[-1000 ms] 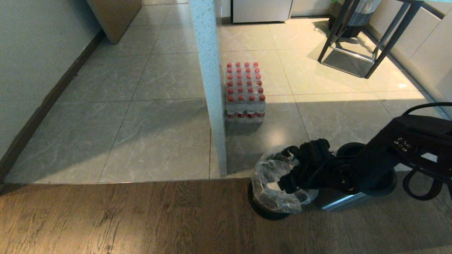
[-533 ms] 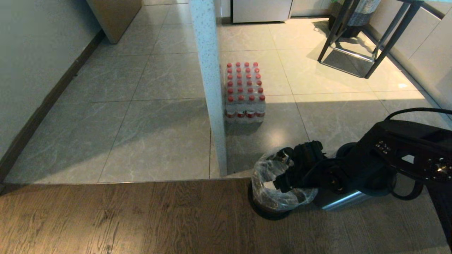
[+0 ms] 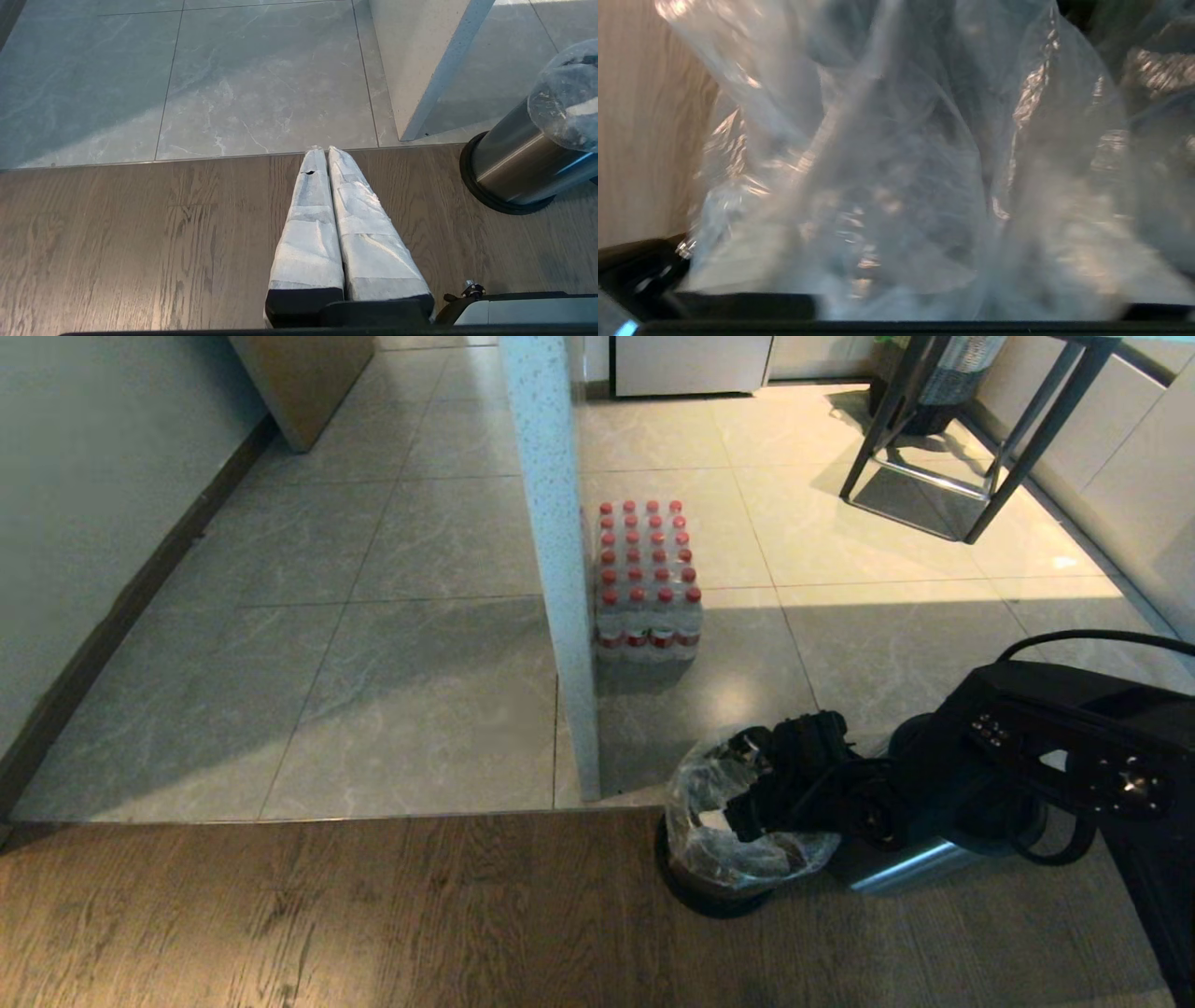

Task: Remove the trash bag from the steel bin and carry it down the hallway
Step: Pick up the trash bag

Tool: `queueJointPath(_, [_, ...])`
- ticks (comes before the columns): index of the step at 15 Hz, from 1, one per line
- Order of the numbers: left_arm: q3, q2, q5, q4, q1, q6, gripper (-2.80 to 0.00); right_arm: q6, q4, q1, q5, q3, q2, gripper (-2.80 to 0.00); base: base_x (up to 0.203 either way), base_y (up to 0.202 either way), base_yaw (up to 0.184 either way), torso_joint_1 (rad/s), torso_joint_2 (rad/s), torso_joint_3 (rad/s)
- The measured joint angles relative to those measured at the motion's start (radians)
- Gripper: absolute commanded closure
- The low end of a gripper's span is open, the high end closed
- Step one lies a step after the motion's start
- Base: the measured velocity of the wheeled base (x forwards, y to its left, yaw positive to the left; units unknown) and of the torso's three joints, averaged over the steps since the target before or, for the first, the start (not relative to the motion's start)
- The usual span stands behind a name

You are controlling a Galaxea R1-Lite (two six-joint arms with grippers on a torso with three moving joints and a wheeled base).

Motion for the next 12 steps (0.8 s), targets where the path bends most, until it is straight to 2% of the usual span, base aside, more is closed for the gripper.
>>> queueJointPath(12, [0.000, 0.000, 0.000, 0.000, 0.000, 0.000, 0.00, 0.012, 0.044, -0.003, -0.013, 0.037, -0.069, 0.00, 0.000, 0.000, 0.000, 0.000, 0.00, 0.000])
